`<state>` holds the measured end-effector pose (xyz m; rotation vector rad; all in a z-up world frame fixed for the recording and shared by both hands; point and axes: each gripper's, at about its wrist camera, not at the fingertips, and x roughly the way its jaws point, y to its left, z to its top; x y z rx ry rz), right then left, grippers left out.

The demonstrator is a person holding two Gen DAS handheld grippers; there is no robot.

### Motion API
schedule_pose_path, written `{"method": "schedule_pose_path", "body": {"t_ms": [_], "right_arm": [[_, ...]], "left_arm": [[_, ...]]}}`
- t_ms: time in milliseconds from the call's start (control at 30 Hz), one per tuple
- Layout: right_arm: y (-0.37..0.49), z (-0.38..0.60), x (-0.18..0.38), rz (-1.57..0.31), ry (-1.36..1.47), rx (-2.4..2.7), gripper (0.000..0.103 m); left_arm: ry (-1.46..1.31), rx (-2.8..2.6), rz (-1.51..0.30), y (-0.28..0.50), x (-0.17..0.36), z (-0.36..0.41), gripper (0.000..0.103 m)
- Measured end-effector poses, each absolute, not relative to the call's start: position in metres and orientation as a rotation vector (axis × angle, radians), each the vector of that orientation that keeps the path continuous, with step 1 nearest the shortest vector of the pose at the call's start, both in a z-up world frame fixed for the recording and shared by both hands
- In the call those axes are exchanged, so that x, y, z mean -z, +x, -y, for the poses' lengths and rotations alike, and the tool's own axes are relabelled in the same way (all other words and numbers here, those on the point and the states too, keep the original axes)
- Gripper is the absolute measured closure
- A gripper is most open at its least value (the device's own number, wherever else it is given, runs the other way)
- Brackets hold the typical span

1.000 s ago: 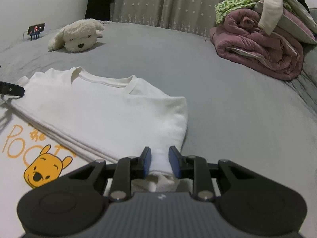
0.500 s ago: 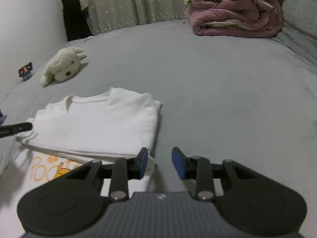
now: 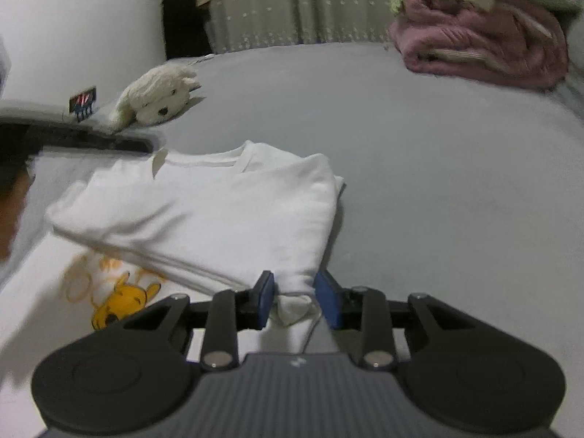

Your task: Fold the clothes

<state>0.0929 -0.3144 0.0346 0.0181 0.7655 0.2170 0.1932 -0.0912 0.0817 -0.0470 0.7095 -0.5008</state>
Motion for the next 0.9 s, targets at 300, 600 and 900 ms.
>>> {"method": "schedule_pose_path", "body": {"t_ms": [300, 600, 900], "right_arm": [[0.087, 0.295, -0.029, -0.736, -0.123, -0.203, 0.076], [0.090, 0.301, -0.029, -0.742, -0.088, -0.213, 0.074], [0.087, 0.299, -0.030, -0.744, -0.086, -0.216, 0.072]], "left_arm": [[-0.050, 0.725, -0.975, 0.272, -0.078, 0.189, 0.084], [0.204, 0.667, -1.126, 0.281, -0.062, 0.237, 0.084], [0.246, 0.640, -1.159, 0.280, -0.060, 0.244, 0.084]]}}
